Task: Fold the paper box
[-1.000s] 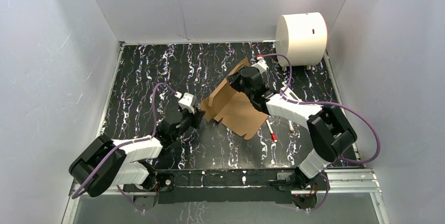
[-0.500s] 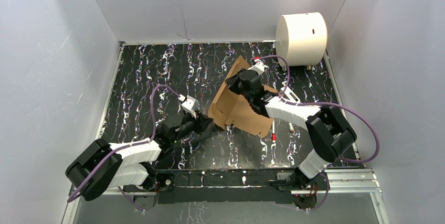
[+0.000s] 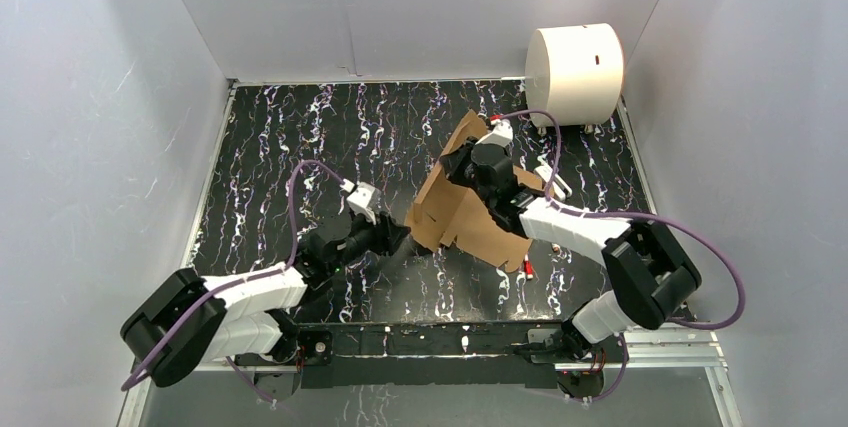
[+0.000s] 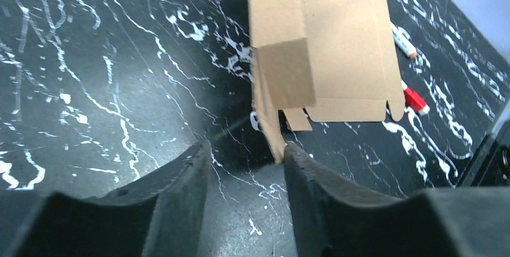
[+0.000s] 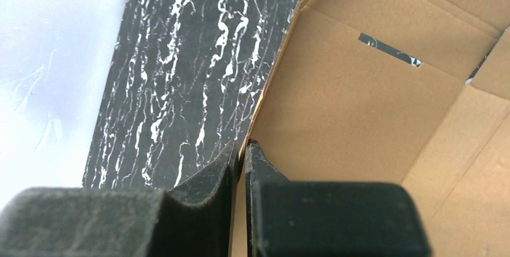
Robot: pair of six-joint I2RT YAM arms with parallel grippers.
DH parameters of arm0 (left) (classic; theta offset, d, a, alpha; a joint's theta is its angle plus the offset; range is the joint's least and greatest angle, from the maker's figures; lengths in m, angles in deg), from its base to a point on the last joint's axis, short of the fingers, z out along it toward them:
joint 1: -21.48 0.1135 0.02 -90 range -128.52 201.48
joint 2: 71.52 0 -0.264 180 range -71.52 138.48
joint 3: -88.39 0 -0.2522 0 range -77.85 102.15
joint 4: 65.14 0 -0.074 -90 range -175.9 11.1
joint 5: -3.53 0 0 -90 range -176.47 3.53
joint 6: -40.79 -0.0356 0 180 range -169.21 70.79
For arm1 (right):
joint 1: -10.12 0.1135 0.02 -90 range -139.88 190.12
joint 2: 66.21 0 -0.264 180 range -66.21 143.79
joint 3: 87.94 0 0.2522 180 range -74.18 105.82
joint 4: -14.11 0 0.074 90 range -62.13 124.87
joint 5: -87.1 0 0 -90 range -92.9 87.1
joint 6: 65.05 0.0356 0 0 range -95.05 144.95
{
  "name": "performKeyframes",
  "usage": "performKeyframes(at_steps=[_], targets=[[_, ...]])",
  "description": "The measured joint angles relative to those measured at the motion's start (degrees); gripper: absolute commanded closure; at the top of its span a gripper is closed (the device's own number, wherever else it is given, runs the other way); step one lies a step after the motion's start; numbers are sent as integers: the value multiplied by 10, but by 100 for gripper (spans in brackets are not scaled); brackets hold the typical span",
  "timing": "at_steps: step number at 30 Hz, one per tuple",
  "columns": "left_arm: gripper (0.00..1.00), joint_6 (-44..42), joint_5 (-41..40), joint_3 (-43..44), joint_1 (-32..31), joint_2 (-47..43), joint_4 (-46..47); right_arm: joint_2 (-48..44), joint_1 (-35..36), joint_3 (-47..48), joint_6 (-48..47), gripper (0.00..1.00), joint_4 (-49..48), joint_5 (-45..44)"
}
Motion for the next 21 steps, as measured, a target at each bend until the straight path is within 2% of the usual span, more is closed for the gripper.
performKeyframes(at_steps=[4, 9, 15, 21], targets=[[38, 24, -34, 0, 0, -38, -21, -26, -2, -2, -13, 87, 0, 0], [30, 70, -41, 1, 0, -43, -37, -31, -5, -3, -9, 87, 3, -1], [25, 120, -23, 7, 0, -24, -27, -30, -5, -3, 6, 87, 5, -5], [27, 157, 0, 32, -2, 14, -5, -25, -5, -3, 18, 87, 5, -9]])
